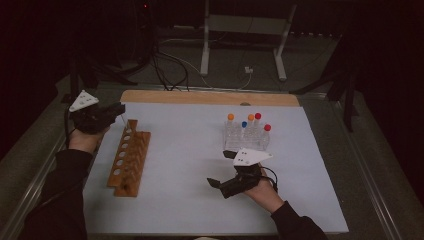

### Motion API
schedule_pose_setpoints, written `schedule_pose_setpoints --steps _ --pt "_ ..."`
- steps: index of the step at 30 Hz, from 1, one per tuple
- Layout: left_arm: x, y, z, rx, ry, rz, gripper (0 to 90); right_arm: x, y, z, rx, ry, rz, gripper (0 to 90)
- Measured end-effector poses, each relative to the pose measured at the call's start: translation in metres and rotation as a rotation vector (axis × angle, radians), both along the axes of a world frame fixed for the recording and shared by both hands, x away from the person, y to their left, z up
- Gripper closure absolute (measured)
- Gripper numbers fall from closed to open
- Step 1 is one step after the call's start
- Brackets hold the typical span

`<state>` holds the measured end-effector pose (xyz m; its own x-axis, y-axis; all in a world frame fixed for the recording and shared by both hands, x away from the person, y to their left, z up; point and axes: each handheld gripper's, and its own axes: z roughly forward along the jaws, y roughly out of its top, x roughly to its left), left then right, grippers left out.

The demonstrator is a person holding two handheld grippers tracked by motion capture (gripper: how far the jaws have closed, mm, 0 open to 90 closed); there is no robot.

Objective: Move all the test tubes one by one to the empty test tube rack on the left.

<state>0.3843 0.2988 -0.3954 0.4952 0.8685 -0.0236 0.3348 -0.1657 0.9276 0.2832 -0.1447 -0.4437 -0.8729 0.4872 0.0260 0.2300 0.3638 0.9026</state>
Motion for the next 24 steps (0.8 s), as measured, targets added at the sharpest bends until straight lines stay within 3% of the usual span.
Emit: schedule_pose_setpoints --steps 12,24 --pt "0.002 -0.001 -0.029 -0.014 0.043 0.007 77.4 0.0 -0.001 0.0 0.003 0.009 0.003 0.0" --pt "-0.001 0.001 -0.05 -0.022 0.06 0.021 77.3 0.001 -0.001 0.0 0.0 0.011 0.005 0.0"
